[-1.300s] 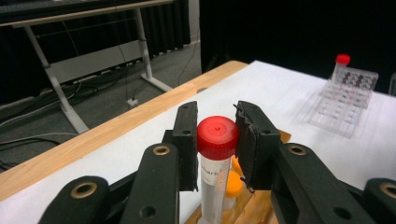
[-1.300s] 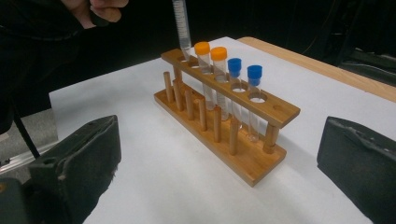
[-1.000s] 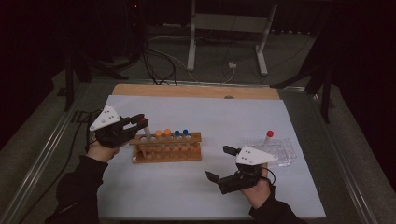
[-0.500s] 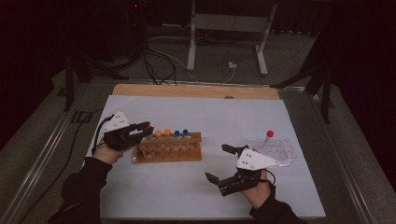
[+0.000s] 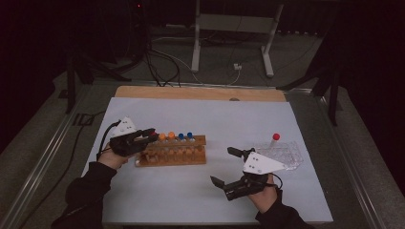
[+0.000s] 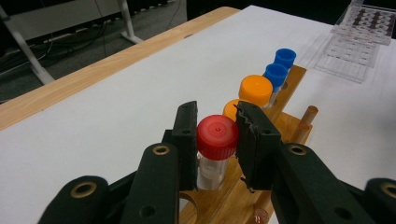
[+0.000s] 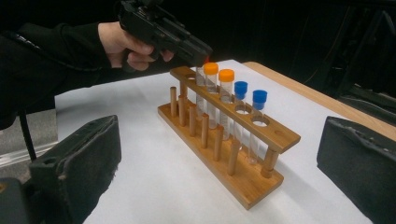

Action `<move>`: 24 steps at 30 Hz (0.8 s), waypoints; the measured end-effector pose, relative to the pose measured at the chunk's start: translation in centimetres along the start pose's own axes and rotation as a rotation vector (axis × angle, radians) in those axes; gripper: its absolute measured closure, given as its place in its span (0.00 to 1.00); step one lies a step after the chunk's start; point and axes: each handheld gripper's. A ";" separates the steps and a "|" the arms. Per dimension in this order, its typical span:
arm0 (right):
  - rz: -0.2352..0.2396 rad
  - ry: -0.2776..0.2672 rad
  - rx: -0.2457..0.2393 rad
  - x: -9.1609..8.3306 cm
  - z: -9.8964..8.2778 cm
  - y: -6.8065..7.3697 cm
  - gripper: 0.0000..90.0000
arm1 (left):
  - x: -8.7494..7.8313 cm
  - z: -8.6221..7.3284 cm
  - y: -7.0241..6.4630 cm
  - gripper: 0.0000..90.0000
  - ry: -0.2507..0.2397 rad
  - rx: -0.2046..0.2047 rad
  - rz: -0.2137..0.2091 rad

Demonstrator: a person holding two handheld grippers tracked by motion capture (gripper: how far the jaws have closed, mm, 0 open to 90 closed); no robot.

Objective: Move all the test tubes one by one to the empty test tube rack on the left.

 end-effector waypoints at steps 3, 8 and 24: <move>-0.002 0.012 -0.003 0.0 0.1 0.0 0.00 | -0.1 -0.1 0.1 0.79 0.000 -0.010 -0.006; 0.009 0.027 0.001 -0.2 0.3 -0.1 0.00 | -0.6 -0.1 0.2 0.67 -0.019 -0.020 -0.055; -0.212 -0.037 0.060 -5.5 0.9 -5.0 0.00 | -2.5 2.1 -1.9 0.01 -0.142 -0.004 -0.176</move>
Point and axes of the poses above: each handheld gripper's, and its own axes: x roughly forward along the jaws, z roughly out of its top, y roughly to its left, and after that the axes turned 1 degree about y, right-handed
